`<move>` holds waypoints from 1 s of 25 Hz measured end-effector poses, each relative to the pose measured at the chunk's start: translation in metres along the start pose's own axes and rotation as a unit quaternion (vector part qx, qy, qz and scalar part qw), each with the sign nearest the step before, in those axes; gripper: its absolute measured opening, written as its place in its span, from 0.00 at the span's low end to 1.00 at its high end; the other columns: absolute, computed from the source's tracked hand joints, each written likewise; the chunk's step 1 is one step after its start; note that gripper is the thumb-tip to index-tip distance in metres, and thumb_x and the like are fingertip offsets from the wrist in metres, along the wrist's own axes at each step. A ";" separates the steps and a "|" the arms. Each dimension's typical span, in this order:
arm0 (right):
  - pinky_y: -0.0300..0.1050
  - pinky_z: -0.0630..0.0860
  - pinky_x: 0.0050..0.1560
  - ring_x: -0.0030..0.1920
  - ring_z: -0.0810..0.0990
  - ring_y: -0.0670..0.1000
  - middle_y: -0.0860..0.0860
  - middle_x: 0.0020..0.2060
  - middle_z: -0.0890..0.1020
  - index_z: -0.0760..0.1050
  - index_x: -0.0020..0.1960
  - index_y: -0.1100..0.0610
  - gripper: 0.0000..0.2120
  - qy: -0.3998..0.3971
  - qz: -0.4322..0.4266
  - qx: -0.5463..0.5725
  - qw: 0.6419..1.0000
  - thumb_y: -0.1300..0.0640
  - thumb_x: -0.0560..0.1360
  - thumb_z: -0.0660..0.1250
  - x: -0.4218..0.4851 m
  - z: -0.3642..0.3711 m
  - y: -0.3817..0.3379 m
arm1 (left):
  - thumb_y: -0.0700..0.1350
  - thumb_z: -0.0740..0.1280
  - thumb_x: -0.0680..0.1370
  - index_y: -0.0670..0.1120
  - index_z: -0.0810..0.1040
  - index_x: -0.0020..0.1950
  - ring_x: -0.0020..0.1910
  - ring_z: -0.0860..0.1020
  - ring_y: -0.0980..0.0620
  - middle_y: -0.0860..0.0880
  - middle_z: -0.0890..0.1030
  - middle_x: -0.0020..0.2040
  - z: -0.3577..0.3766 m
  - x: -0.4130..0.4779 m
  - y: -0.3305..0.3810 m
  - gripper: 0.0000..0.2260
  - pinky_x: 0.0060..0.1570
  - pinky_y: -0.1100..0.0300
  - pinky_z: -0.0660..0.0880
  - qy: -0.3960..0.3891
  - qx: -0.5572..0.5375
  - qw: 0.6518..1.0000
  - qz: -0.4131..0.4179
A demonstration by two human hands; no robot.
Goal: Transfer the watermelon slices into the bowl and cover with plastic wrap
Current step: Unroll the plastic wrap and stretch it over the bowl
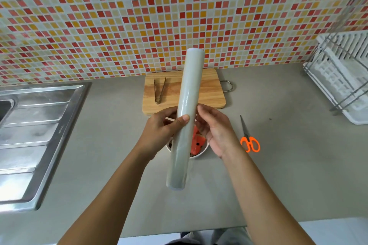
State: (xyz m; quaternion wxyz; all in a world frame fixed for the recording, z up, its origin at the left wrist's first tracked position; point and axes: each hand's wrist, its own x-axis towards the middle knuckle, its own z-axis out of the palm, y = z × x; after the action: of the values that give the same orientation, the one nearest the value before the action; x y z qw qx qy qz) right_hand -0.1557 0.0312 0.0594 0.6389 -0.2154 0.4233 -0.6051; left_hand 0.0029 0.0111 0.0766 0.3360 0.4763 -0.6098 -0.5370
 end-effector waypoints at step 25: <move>0.33 0.73 0.28 0.26 0.72 0.42 0.47 0.26 0.75 0.78 0.40 0.57 0.04 0.092 0.055 0.076 0.991 0.62 0.73 0.67 0.016 0.022 -0.020 | 0.59 0.69 0.71 0.54 0.78 0.57 0.41 0.77 0.66 0.60 0.82 0.44 0.011 -0.015 -0.024 0.17 0.38 0.73 0.72 -0.016 0.008 1.000 -0.014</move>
State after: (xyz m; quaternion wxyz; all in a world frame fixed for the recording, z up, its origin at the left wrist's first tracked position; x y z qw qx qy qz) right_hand -0.1517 0.0071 0.0824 0.6439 -0.0861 0.4444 -0.6169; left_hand 0.0034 0.0295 0.0523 0.3152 0.4786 -0.6125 -0.5444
